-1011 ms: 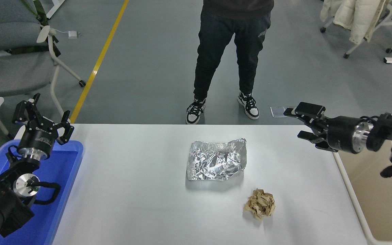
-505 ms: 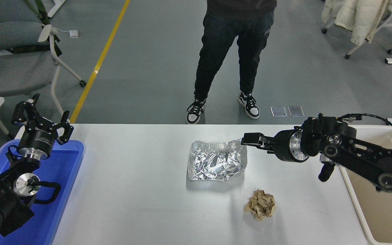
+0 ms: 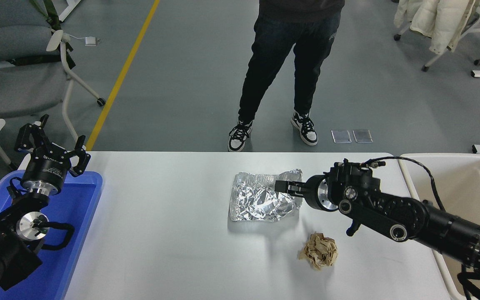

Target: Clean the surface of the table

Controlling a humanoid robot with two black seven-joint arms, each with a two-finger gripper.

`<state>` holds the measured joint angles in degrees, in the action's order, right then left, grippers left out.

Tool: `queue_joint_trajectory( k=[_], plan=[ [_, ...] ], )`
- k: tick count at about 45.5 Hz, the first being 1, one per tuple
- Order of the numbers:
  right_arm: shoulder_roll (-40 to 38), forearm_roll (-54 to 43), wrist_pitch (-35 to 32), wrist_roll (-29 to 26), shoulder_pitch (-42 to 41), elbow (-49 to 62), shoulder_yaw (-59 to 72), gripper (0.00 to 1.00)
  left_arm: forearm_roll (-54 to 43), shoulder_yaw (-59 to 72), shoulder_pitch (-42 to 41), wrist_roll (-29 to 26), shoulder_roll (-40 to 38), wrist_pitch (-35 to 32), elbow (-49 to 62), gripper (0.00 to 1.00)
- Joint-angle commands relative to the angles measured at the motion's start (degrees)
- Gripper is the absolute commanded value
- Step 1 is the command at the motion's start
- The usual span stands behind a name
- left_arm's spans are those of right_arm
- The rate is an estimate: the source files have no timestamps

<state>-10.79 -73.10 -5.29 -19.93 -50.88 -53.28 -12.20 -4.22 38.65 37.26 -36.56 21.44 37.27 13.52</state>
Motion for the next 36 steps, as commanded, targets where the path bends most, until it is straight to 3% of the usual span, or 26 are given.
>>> queue_joint_trajectory(
  k=[1, 17, 21, 25, 27, 30, 34, 36],
  plan=[
    [4.5, 0.0, 6.1, 3.4, 0.1, 7.7, 6.3, 0.94, 0.0, -0.1, 0.0, 0.0, 0.0, 0.1, -0.1, 1.0],
    [8.3, 0.0, 9.3, 4.8, 0.8, 14.9, 6.7, 0.91, 0.0, -0.1, 0.0, 0.0, 0.0, 0.1, 0.0, 1.0],
    [8.3, 0.0, 9.6, 6.0, 0.9, 15.9, 8.2, 0.78, 0.0, -0.1, 0.0, 0.0, 0.0, 0.1, 0.0, 1.0],
    [8.3, 0.0, 10.2, 7.6, 0.8, 16.5, 10.7, 0.52, 0.0, 0.0, 0.0, 0.0, 0.0, 0.1, 0.0, 1.0],
    [8.3, 0.1, 10.6, 7.7, 0.8, 16.9, 11.4, 0.49, 0.0, -0.1, 0.0, 0.0, 0.0, 0.1, 0.0, 1.0],
    [8.3, 0.1, 11.3, 7.8, 0.8, 16.9, 11.8, 0.38, 0.0, 0.0, 0.0, 0.0, 0.0, 0.1, -0.1, 1.0],
    [8.2, 0.1, 11.5, 8.2, 1.0, 16.9, 12.1, 0.07, 0.0, -0.1, 0.0, 0.0, 0.0, 0.1, 0.0, 1.0],
    [8.2, 0.1, 11.5, 8.2, 1.0, 17.0, 12.1, 0.0, 0.0, 0.0, 0.0, 0.0, 0.0, 0.1, 0.0, 1.0]
  ],
)
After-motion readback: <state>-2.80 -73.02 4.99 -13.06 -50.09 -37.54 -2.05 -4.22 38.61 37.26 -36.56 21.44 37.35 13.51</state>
